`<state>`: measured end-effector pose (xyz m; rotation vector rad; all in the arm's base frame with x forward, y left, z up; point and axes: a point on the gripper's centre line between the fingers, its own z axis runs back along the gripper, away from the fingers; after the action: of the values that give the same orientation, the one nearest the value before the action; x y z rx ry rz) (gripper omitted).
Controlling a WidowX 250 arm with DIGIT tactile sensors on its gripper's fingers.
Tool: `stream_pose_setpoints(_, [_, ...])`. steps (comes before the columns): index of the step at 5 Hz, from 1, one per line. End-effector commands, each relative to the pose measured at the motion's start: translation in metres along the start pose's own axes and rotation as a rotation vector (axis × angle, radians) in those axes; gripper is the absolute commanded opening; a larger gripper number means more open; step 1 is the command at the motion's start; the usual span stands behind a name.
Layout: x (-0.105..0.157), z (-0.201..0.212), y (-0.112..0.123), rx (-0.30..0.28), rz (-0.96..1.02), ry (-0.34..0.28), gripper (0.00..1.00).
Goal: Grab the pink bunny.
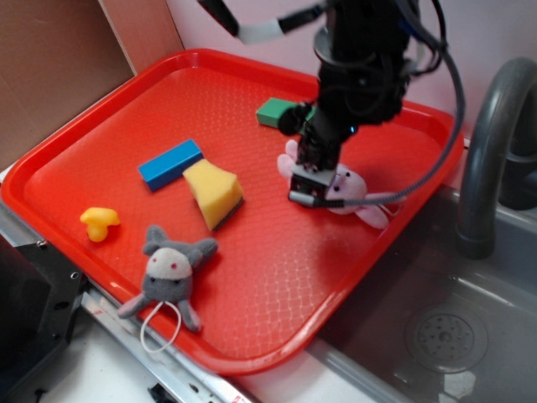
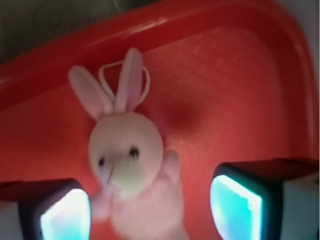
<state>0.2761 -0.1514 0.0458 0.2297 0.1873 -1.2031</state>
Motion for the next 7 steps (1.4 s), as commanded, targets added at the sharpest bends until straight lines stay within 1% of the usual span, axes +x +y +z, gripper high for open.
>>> stream_pose_setpoints(1, [0.008,-0.01,-0.014,0.009,0.001,-0.026,1.0])
stream_pose_setpoints(2, [0.001,-0.014,-0.013,-0.003,0.068,-0.05,0.0])
stream_pose_setpoints(3, [-0.008,-0.005,-0.01,0.0,0.185,-0.072,0.0])
stream_pose_setpoints(4, [-0.031,0.021,-0.005,-0.037,0.431,-0.036,0.0])
stream_pose_setpoints(5, [-0.058,0.055,0.003,-0.063,0.68,-0.014,0.0])
stream_pose_setpoints(6, [-0.091,0.088,0.0,-0.154,0.919,-0.017,0.0])
stream_pose_setpoints(7, [-0.128,0.112,-0.016,-0.223,1.163,-0.036,0.0])
